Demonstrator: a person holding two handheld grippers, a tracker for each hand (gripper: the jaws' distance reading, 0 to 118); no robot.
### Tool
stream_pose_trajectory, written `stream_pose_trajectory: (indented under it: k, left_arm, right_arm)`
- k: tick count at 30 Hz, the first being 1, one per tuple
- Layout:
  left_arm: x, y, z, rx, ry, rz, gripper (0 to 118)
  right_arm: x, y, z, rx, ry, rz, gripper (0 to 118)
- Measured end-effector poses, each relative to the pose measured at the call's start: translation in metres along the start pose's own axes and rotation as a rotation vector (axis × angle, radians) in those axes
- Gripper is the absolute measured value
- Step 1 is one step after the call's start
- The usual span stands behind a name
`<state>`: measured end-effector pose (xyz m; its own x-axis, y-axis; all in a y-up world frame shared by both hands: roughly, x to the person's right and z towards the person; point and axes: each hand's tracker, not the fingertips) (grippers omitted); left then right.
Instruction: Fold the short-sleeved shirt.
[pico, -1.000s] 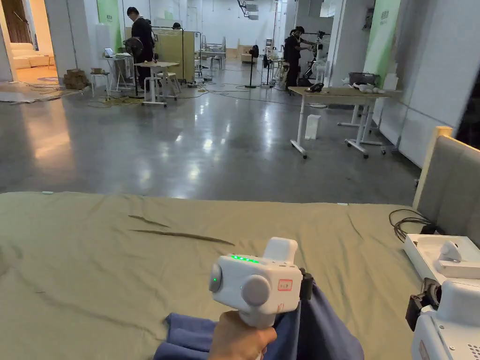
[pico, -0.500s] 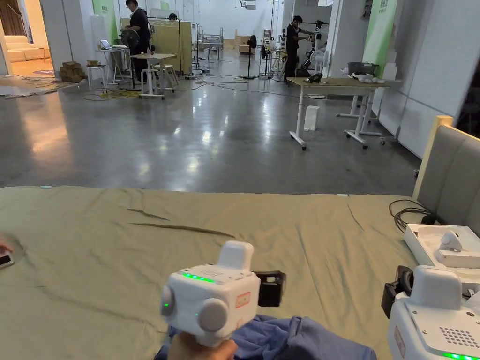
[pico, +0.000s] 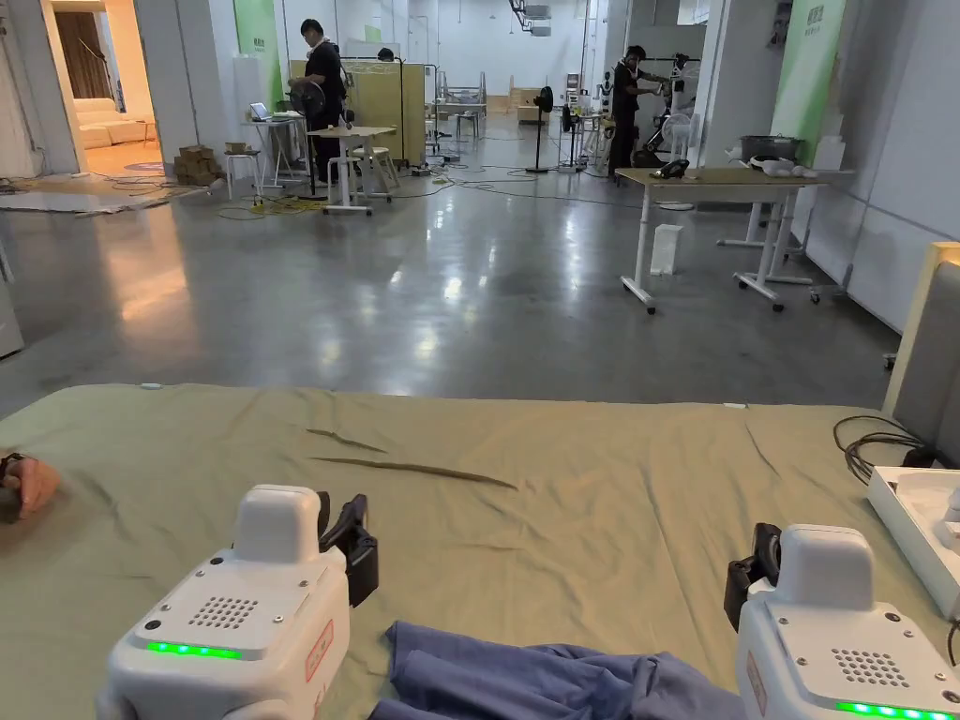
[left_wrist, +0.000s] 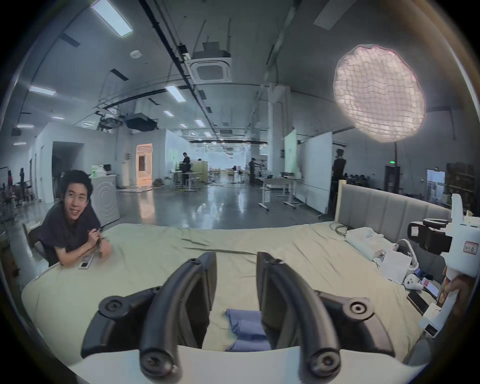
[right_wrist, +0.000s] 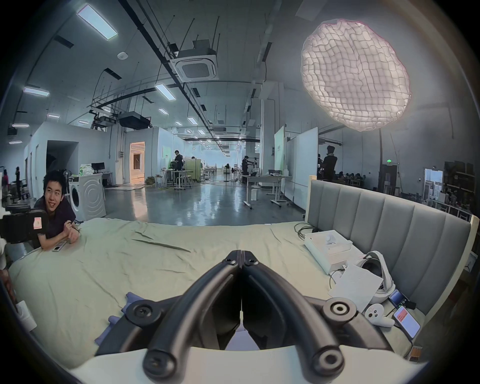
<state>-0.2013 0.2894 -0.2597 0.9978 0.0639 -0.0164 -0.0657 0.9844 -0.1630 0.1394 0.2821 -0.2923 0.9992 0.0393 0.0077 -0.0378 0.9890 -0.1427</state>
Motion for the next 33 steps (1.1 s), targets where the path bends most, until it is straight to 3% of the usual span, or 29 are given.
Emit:
stream_pose_trajectory:
  k: [17, 24, 30, 31, 32, 33]
  left_arm:
    - [-0.037, -0.036, -0.019, -0.125, 0.049, 0.076, 1]
    - [-0.054, -0.077, -0.089, -0.512, -0.063, 0.127, 1]
    - [-0.057, -0.115, -0.152, -0.721, -0.072, 0.199, 3]
    - [-0.056, -0.117, -0.164, -0.745, -0.074, 0.216, 7]
    - [-0.055, -0.119, -0.175, -0.755, -0.089, 0.226, 19]
    - [-0.053, -0.12, -0.187, -0.774, -0.095, 0.232, 46]
  right_arm:
    - [-0.018, -0.013, -0.01, -0.011, 0.034, 0.041, 0]
    - [-0.009, -0.019, -0.028, -0.055, 0.034, 0.04, 0]
    - [0.003, -0.026, -0.045, -0.097, 0.016, 0.043, 0]
    - [0.006, -0.028, -0.047, -0.105, 0.013, 0.044, 0]
    - [0.008, -0.03, -0.049, -0.11, 0.011, 0.045, 0]
    - [0.01, -0.032, -0.05, -0.117, 0.006, 0.048, 0]
